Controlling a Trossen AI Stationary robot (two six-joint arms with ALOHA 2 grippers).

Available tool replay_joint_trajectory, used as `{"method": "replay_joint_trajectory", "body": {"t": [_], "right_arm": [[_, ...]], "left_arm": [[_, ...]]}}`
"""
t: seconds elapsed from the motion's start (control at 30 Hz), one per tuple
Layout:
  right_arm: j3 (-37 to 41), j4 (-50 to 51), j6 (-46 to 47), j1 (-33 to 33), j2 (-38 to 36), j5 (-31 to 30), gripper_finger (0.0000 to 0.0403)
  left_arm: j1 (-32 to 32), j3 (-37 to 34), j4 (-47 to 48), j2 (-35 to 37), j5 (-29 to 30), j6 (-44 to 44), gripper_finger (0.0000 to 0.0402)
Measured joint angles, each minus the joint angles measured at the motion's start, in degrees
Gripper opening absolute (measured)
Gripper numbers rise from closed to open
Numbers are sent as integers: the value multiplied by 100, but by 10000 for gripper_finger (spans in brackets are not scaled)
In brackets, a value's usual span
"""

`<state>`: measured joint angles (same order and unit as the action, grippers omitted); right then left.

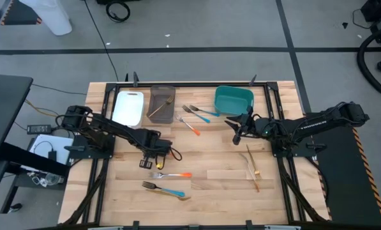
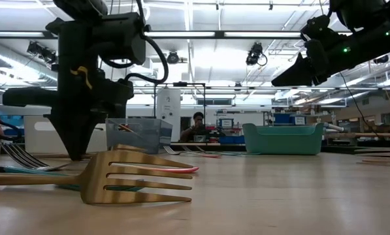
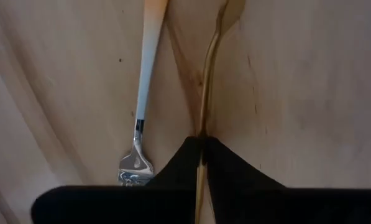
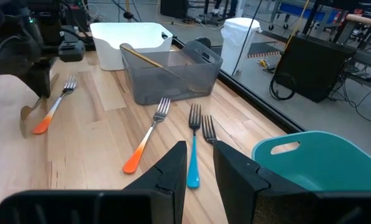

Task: Sort silverware by color (type)
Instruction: Put the top left gold fork into the black bin

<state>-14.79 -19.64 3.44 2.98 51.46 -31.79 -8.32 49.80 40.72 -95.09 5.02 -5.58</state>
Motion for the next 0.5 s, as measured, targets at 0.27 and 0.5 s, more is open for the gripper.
{"method": "replay_joint_trajectory", "body": {"t": [0.27, 0.5], "right_arm": [[-2, 9, 0, 0, 0, -11, 91], [0, 21, 2, 1, 2, 93, 91]], "left_arm": [[74, 688, 406, 42, -45, 8, 22], [587, 817, 369, 401, -57, 674, 25]]}}
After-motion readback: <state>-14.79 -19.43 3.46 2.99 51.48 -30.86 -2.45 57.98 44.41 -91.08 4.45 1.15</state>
